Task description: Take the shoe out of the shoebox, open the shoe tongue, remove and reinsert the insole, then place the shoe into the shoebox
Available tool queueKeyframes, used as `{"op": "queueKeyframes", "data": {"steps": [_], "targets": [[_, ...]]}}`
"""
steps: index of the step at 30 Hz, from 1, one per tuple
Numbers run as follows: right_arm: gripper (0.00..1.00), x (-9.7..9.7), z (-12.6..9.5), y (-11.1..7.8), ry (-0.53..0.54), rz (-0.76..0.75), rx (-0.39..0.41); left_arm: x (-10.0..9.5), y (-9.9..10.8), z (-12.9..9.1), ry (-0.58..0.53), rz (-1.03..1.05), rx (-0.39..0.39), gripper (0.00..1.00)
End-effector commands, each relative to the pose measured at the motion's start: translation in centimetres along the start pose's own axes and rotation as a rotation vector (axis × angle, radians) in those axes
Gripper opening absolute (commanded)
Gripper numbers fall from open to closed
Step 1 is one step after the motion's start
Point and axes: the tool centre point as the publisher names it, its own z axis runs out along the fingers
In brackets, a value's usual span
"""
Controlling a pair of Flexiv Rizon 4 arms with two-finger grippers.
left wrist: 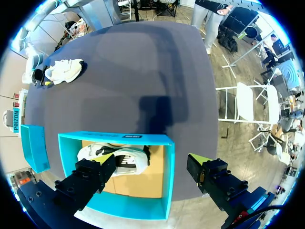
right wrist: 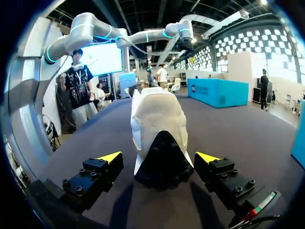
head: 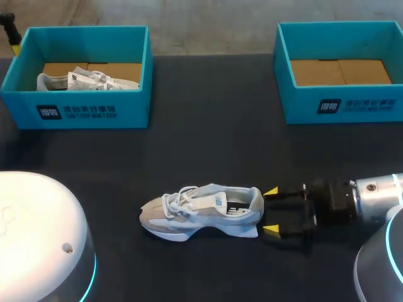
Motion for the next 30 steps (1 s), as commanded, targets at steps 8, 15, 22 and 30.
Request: {"op": "queueKeyframes", "data": {"steps": [8, 15, 22, 30], "targets": [[1.0, -0.4, 2.5, 0.0, 0.016, -0.033, -0.005, 0.1, 0.0, -0.1, 0.002, 0.001, 0.0, 1.0], [1.0, -0.6, 3.2, 0.1, 0.02, -0.048, -0.015, 0.1, 0.0, -0.1, 0.002, 0.001, 0.0, 1.0], [1.0, -0.5, 3.8, 0.3, 0.026, -0.066, -0.015, 0.1, 0.0, -0.1, 0.002, 0.001, 0.0, 1.0], [1.0, -0.6, 4.3, 0.3, 0.03, -0.079, -0.017, 0.1, 0.0, -0.1, 0.002, 0.001, 0.0, 1.0]]}}
